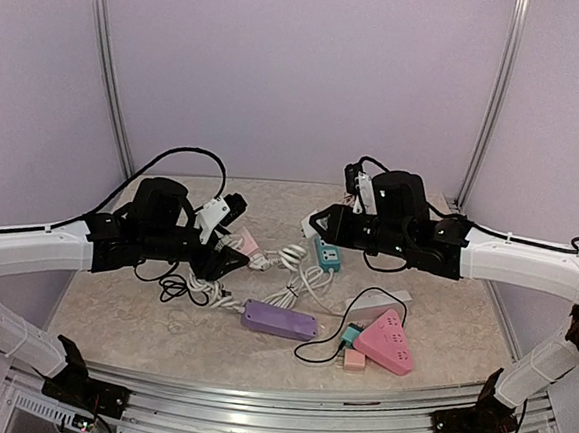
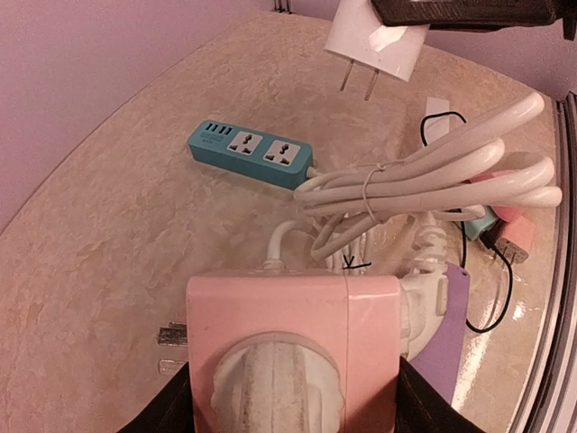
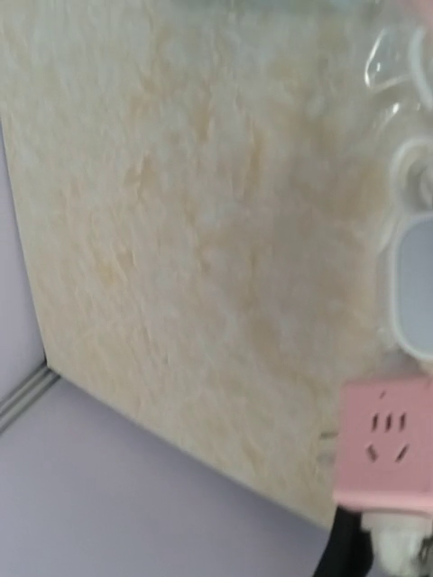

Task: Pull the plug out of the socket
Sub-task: Remove the plug from the socket, then place the plug at the center of the board, then remove the plug from the socket.

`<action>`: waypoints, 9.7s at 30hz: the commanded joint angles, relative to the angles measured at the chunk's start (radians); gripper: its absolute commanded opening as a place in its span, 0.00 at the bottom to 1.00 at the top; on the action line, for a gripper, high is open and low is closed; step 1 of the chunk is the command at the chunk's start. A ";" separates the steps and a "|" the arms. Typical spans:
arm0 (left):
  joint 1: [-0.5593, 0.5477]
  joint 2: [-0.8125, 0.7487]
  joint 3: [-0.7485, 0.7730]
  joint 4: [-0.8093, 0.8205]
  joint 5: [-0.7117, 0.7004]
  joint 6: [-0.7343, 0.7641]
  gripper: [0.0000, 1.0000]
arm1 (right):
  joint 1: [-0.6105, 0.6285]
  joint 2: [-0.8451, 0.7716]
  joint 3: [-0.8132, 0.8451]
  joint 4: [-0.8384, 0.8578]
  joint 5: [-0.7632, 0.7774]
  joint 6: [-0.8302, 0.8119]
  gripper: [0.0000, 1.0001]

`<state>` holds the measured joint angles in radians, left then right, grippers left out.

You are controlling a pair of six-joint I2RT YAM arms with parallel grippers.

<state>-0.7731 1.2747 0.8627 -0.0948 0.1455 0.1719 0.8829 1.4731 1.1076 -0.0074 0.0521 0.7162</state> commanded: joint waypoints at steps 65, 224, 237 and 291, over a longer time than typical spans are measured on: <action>0.270 -0.029 0.177 0.003 0.127 -0.227 0.03 | -0.514 0.135 -0.354 0.109 -0.215 -0.075 0.07; 0.157 0.096 0.211 -0.011 0.219 -0.331 0.00 | 0.109 0.201 -0.052 0.357 0.117 0.340 0.00; 0.196 0.119 0.221 -0.024 0.238 -0.374 0.00 | 0.133 0.157 -0.079 0.316 0.221 0.354 0.00; 0.122 0.096 0.221 -0.066 0.215 -0.132 0.00 | 0.064 0.139 -0.075 0.295 0.126 0.339 0.00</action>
<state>-0.6449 1.4483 1.0428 -0.1905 0.4313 -0.0456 1.0088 1.6585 1.0294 0.3870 0.1402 1.1240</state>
